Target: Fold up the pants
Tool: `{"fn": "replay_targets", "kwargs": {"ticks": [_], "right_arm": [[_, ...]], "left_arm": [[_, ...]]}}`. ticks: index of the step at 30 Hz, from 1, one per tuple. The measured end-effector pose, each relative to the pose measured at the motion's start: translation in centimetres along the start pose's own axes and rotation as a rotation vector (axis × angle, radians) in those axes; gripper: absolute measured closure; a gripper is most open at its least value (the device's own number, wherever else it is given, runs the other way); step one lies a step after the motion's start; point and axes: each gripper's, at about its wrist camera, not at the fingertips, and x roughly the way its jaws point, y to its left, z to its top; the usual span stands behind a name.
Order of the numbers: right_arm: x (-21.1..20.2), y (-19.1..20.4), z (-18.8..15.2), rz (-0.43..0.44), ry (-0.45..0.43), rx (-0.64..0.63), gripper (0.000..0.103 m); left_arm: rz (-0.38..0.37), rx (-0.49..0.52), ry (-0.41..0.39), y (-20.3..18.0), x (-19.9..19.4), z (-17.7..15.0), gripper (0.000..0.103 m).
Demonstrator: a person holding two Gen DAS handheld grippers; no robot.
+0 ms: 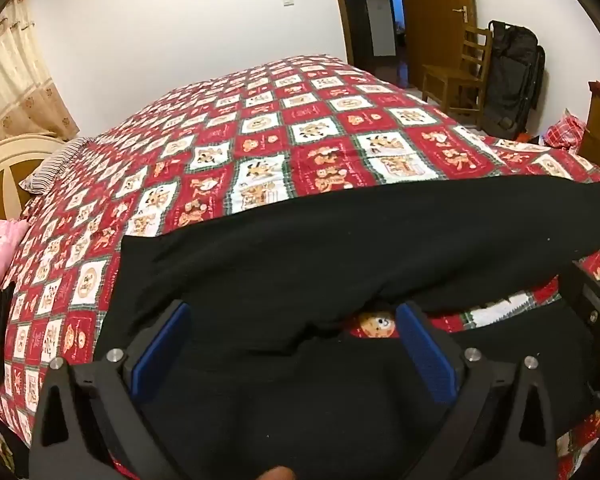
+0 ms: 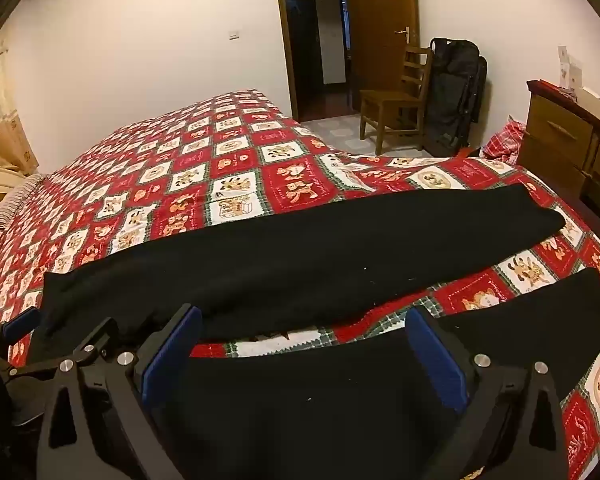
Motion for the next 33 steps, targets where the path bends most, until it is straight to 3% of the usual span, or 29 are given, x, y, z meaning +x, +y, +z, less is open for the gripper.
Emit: {"fn": "replay_targets", "kwargs": {"ticks": [14, 33], "right_arm": [[0.3, -0.5, 0.1, -0.045, 0.018, -0.012, 0.001], [0.2, -0.5, 0.1, -0.047, 0.019, -0.004, 0.001]], "left_arm": [[-0.082, -0.007, -0.012, -0.2, -0.7, -0.2, 0.0], [-0.101, 0.008, -0.01, -0.8, -1.0, -0.4, 0.0]]}}
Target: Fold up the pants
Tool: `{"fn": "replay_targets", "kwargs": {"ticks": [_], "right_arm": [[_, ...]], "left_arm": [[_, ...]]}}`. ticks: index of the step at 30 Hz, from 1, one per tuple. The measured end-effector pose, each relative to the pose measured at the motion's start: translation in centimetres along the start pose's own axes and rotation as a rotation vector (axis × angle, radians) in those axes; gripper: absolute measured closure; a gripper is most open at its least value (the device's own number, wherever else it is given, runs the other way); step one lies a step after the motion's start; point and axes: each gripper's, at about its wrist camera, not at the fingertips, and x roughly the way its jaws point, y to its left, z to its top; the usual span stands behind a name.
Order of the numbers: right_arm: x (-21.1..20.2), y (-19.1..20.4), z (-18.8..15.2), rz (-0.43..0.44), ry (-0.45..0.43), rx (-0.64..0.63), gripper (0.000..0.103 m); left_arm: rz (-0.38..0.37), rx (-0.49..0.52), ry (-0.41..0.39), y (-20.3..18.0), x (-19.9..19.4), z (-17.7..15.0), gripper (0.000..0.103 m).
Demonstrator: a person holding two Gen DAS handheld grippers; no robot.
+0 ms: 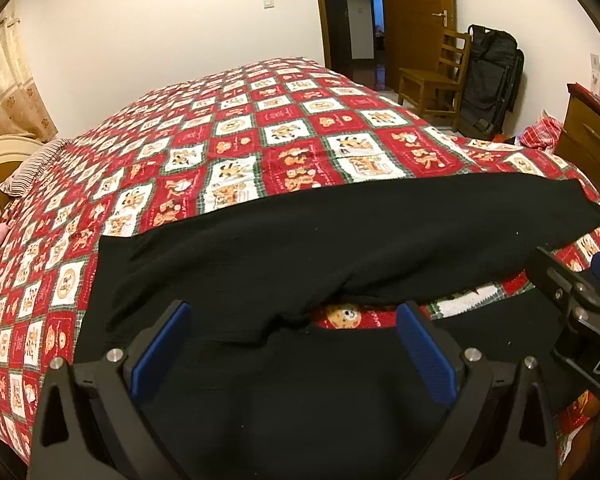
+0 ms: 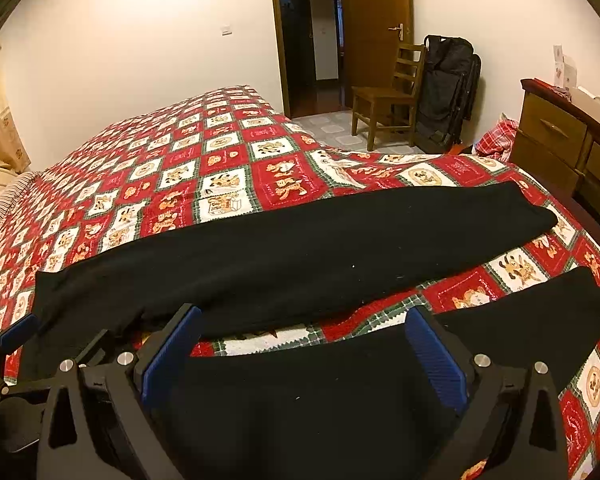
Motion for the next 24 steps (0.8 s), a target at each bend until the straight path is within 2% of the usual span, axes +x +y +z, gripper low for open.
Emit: {"fn": "replay_targets", "kwargs": {"ticks": [24], "right_arm": [[0.22, 0.0, -0.13, 0.004, 0.009, 0.009, 0.001]], "left_arm": [[0.013, 0.001, 0.006, 0.39, 0.25, 0.0, 0.0]]}}
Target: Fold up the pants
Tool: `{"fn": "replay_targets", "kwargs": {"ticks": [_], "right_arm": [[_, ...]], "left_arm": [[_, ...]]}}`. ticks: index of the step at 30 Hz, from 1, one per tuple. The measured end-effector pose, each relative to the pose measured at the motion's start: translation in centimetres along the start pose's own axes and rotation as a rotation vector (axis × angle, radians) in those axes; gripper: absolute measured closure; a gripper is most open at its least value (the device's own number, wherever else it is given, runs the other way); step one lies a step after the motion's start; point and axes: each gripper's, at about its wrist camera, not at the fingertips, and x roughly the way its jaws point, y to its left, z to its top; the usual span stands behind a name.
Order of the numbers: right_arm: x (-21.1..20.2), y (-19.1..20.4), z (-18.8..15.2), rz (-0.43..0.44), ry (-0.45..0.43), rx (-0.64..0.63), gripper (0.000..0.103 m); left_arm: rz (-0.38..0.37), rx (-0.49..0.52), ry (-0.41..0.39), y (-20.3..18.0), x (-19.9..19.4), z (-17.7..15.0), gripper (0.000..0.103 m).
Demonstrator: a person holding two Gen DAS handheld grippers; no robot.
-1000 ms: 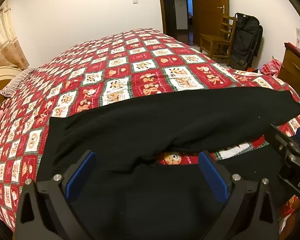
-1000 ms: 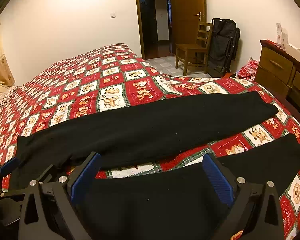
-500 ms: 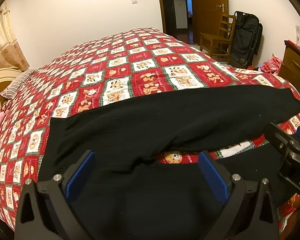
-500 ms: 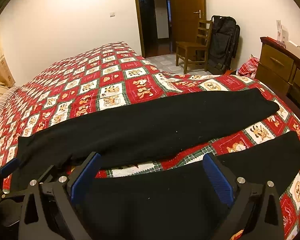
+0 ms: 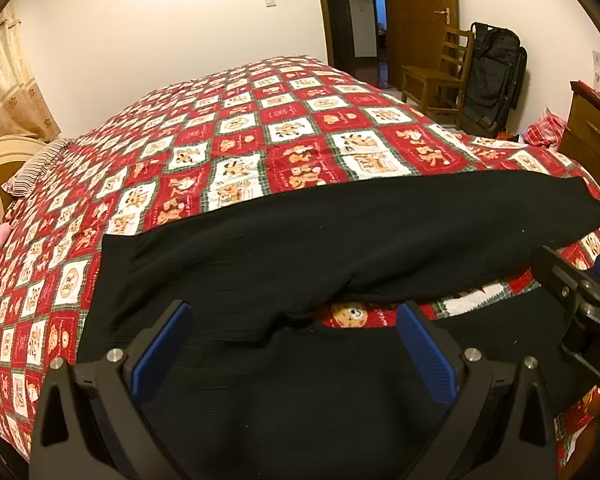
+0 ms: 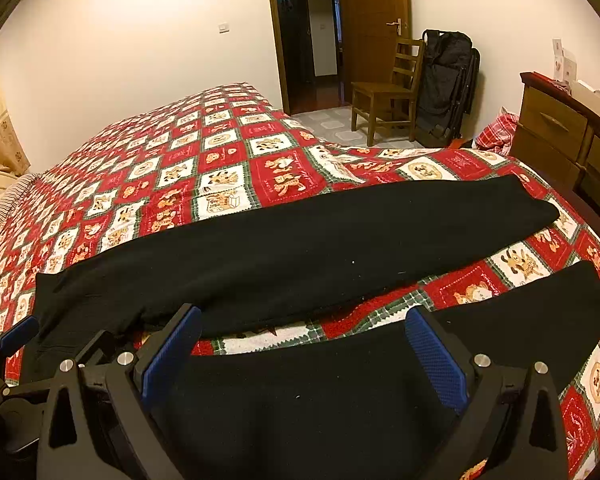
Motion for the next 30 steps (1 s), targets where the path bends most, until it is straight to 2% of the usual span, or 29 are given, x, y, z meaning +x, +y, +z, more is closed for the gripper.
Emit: {"fn": "replay_targets", "kwargs": {"ticks": [20, 30], "right_arm": [[-0.3, 0.2, 0.1, 0.009, -0.012, -0.002, 0.001], [-0.2, 0.4, 0.0, 0.013, -0.005, -0.002, 0.001]], "left_arm": [[0.038, -0.02, -0.007, 0.9, 0.1, 0.0, 0.0], [0.049, -0.047, 0.015, 1.7, 0.7, -0.1, 0.0]]}}
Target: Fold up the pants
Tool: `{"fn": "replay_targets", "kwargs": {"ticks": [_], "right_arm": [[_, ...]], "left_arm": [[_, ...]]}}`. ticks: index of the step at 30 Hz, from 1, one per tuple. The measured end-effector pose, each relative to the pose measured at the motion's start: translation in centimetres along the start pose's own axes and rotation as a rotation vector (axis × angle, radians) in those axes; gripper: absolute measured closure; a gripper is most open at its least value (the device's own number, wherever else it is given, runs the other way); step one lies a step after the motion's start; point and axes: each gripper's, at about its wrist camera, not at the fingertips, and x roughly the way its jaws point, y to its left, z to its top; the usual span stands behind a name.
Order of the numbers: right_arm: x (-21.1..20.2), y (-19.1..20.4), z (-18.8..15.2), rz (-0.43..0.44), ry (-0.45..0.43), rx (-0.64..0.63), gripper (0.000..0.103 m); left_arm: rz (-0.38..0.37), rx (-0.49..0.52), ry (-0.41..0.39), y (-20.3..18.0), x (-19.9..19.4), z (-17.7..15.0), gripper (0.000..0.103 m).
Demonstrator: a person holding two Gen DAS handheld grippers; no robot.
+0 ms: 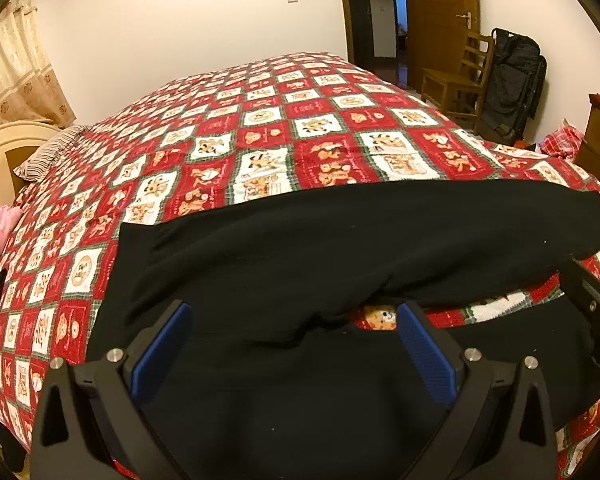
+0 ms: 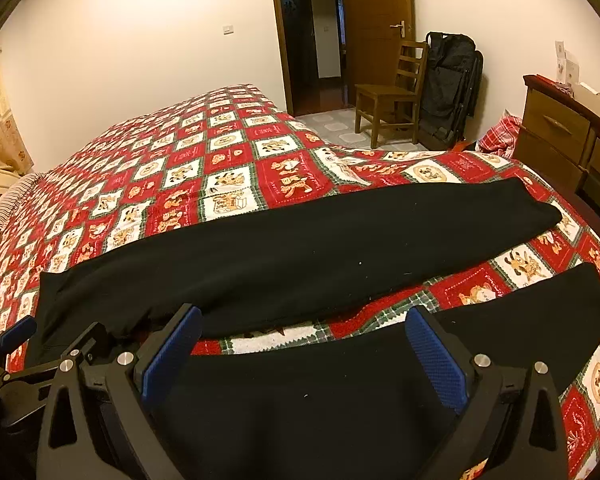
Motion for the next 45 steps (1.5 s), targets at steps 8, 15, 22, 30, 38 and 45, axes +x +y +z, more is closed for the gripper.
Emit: {"fn": "replay_targets", "kwargs": {"ticks": [8, 15, 22, 30, 38, 45], "right_arm": [[0.6, -0.1, -0.2, 0.003, 0.014, 0.001, 0.001], [1.2, -0.1, -0.2, 0.006, 0.029, 0.003, 0.001], [1.7, 0.0, -0.1, 0.013, 0.037, -0.002, 0.001], [2.4, 0.3, 0.0, 0.022, 0.048, -0.011, 0.001], [3.2, 0.5, 1.6, 0.11, 0.053, -0.07, 0.001], [5.4, 2.3, 5.7, 0.261, 0.039, -0.24, 0.003]], "left_arm": [[-0.002, 0.006, 0.008, -0.2, 0.3, 0.0, 0.0], [-0.007, 0.004, 0.029, -0.2, 1.1, -0.1, 0.0], [-0.009, 0.005, 0.039, -0.3, 1.5, -0.2, 0.0], [-0.004, 0.002, 0.053, -0.1, 2.2, 0.0, 0.0], [0.001, 0.006, 0.066, 0.7, 3.2, 0.4, 0.0], [0.02, -0.022, 0.063, 4.6, 4.7, 2.2, 0.0]]}}
